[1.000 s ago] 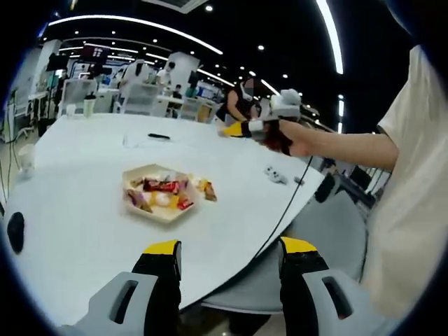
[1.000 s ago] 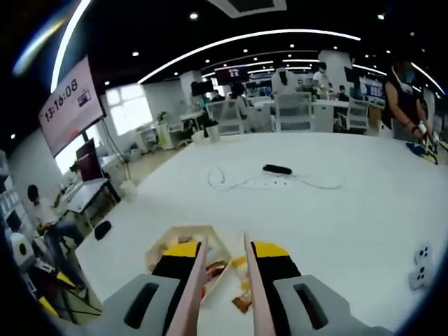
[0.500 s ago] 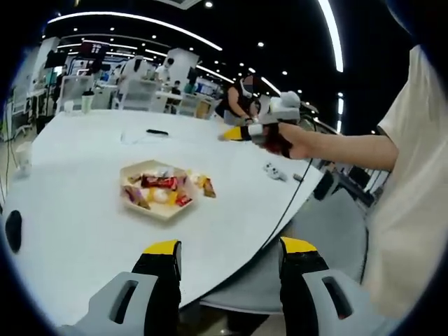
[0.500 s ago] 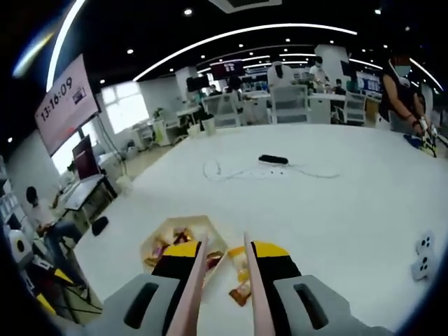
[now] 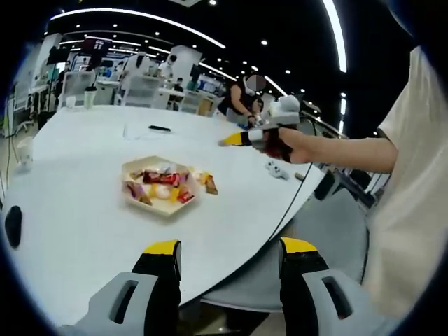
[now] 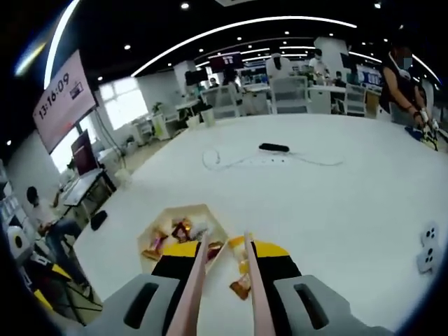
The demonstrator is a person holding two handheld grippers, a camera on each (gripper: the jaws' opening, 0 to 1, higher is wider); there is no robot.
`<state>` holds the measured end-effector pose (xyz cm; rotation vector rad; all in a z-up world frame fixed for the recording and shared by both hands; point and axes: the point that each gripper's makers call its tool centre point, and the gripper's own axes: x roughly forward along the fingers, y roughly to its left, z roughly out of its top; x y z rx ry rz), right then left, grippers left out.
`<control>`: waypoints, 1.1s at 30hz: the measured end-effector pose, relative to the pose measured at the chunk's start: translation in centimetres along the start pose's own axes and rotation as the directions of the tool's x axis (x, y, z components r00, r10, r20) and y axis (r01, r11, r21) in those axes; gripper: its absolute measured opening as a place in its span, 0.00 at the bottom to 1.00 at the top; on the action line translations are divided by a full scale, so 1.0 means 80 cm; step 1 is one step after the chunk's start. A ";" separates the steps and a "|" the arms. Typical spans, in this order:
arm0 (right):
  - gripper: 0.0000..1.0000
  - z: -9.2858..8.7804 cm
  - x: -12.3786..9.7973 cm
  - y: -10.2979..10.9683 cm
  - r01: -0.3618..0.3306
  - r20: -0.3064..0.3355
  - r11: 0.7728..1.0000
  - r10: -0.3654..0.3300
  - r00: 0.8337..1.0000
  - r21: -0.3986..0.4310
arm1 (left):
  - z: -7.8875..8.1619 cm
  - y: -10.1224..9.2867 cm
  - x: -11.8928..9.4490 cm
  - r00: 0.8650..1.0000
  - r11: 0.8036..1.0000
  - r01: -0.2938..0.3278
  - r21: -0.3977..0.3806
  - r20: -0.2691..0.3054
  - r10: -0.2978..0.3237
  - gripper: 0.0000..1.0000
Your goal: Place the target food into the container with the food tongs after gripping and lifting it, then release it inside without dropping or visibly crushing the food.
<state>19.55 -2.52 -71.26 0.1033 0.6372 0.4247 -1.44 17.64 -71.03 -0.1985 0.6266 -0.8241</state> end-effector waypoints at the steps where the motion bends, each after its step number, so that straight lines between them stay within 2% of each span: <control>1: 0.27 0.000 0.000 0.000 0.000 -0.001 1.000 0.000 1.000 0.000 | -0.001 0.000 0.000 1.000 1.000 0.001 -0.001 -0.001 -0.001 0.55; 18: 0.27 -0.019 0.011 -0.004 0.004 -0.045 1.000 -0.004 0.999 -0.002 | -0.002 0.005 0.006 1.000 1.000 0.003 -0.016 -0.009 -0.004 0.55; 33: 0.27 -0.057 0.026 -0.016 0.037 -0.120 0.999 -0.036 0.992 0.005 | -0.008 0.012 0.011 0.999 0.999 0.008 -0.033 -0.035 -0.009 0.55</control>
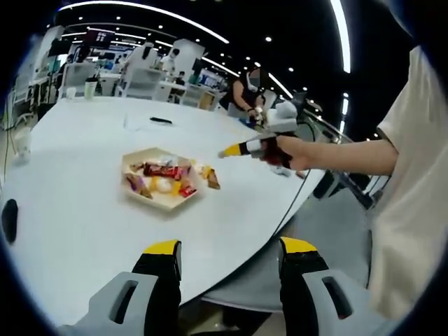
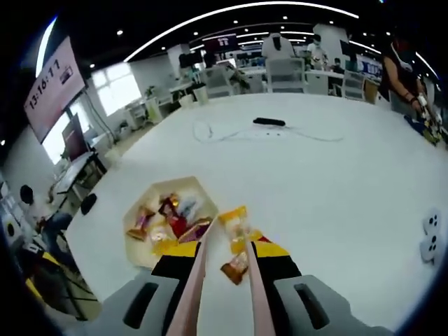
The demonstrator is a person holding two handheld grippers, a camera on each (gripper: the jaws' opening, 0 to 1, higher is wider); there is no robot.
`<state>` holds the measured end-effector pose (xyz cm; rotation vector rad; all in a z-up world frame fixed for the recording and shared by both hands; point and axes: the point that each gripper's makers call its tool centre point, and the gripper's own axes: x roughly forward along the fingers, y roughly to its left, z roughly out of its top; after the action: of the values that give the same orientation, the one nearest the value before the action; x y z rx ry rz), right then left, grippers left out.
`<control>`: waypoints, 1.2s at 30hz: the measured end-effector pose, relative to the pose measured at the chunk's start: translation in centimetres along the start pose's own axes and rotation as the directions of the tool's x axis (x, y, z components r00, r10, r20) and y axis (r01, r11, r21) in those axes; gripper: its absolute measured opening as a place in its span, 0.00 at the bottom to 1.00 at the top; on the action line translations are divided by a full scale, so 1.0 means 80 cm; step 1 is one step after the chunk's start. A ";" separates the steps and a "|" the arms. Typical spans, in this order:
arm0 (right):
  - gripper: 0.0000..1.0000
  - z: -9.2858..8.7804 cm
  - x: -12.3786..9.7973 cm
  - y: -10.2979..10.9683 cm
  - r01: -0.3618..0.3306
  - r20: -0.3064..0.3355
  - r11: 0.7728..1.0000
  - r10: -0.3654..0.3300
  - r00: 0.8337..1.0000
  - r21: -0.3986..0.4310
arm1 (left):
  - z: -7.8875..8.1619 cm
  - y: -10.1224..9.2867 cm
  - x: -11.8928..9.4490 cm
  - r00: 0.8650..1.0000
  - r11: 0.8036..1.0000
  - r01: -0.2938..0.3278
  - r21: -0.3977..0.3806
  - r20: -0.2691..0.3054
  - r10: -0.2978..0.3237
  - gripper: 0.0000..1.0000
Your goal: Place the target food into the container with the food tongs after gripping and lifting it, then release it inside without dropping or visibly crushing the food.
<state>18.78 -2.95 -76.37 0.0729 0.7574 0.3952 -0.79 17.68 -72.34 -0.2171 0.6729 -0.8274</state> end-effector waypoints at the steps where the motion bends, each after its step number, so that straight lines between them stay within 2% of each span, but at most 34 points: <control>1: 0.27 -0.002 0.001 -0.001 0.003 -0.006 1.000 -0.003 1.000 -0.002 | -0.001 0.000 0.000 1.000 1.000 0.000 -0.001 -0.002 0.000 0.55; 10: 0.27 -0.025 0.014 -0.008 0.026 -0.055 1.000 -0.026 0.998 0.007 | -0.006 0.002 0.003 1.000 1.000 0.002 -0.015 -0.021 -0.002 0.55; 16: 0.27 -0.031 0.022 -0.011 0.034 -0.071 0.999 -0.033 0.997 0.013 | -0.010 0.005 0.006 0.999 1.000 0.003 -0.026 -0.032 -0.004 0.55; 20: 0.27 -0.043 0.031 -0.018 0.050 -0.105 0.999 -0.051 0.993 -0.013 | -0.017 0.005 0.006 0.999 0.999 0.005 -0.038 -0.042 -0.007 0.55; 22: 0.27 -0.046 0.035 -0.021 0.047 -0.111 0.999 -0.047 0.993 -0.003 | -0.023 0.006 0.005 0.999 0.999 0.002 -0.039 -0.053 -0.004 0.55; 24: 0.27 -0.049 0.040 -0.018 0.027 -0.106 0.997 -0.019 0.994 0.073 | -0.026 0.008 0.004 0.998 0.999 -0.002 -0.047 -0.055 0.000 0.55; 30: 0.27 -0.049 0.047 -0.027 0.063 -0.119 0.996 -0.055 0.991 0.070 | -0.028 0.011 0.006 0.999 0.997 -0.010 -0.073 -0.052 0.007 0.55; 32: 0.27 -0.051 0.048 -0.032 0.087 -0.132 0.994 -0.078 0.988 0.064 | -0.029 0.012 0.006 0.999 0.997 -0.010 -0.075 -0.053 0.006 0.55; 33: 0.27 -0.055 0.047 -0.038 0.120 -0.156 0.992 -0.113 0.981 0.035 | -0.030 0.013 0.006 0.999 0.997 -0.011 -0.077 -0.053 0.007 0.55; 36: 0.27 -0.053 0.049 -0.038 0.125 -0.147 0.991 -0.116 0.982 0.048 | -0.031 0.014 0.005 0.998 0.997 -0.013 -0.081 -0.056 0.009 0.55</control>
<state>19.45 -4.60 -82.67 0.0517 0.9107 0.2653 -1.45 18.33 -74.94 -0.2646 0.7606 -0.7983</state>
